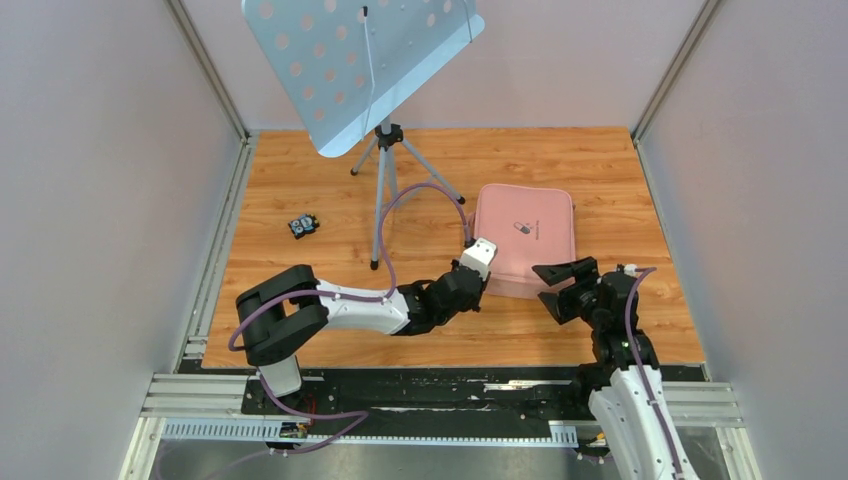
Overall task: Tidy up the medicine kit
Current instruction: Zip the medicine box at the center of the board.
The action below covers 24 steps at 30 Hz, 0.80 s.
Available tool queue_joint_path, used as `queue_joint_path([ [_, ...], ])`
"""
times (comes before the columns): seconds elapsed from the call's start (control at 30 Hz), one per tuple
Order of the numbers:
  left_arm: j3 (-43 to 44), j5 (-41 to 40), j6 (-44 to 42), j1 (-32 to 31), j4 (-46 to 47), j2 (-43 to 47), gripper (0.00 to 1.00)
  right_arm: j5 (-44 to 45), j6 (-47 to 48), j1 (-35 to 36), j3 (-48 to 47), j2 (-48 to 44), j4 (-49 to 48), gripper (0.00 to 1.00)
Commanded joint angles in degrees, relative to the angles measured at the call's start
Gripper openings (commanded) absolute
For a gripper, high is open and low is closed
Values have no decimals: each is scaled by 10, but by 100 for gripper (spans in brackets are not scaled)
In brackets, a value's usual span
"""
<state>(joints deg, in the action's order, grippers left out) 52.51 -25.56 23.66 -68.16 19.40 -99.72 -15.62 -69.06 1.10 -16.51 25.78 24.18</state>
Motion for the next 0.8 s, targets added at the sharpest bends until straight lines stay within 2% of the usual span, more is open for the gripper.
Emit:
queue_joint_path([
  [0.0, 20, 17, -14, 1, -20, 18, 0, -40, -78, 31, 26, 51, -122, 70],
  [0.2, 35, 68, -5, -1, -36, 12, 0, 1, -94, 102, 2, 148, -199, 63],
  [0.5, 43, 83, 5, -13, -43, 9, 0, 50, -107, 113, 9, 184, -237, 42],
  [0.6, 37, 76, -3, -13, -49, 18, 0, 63, -100, 113, 11, 181, -237, 29],
  [0.7, 27, 62, -8, -13, -51, 34, 0, 81, -94, 112, 17, 169, -231, 1],
  [0.77, 19, 49, -13, -13, -52, 43, 0, 90, -90, 111, 23, 155, -216, 0],
])
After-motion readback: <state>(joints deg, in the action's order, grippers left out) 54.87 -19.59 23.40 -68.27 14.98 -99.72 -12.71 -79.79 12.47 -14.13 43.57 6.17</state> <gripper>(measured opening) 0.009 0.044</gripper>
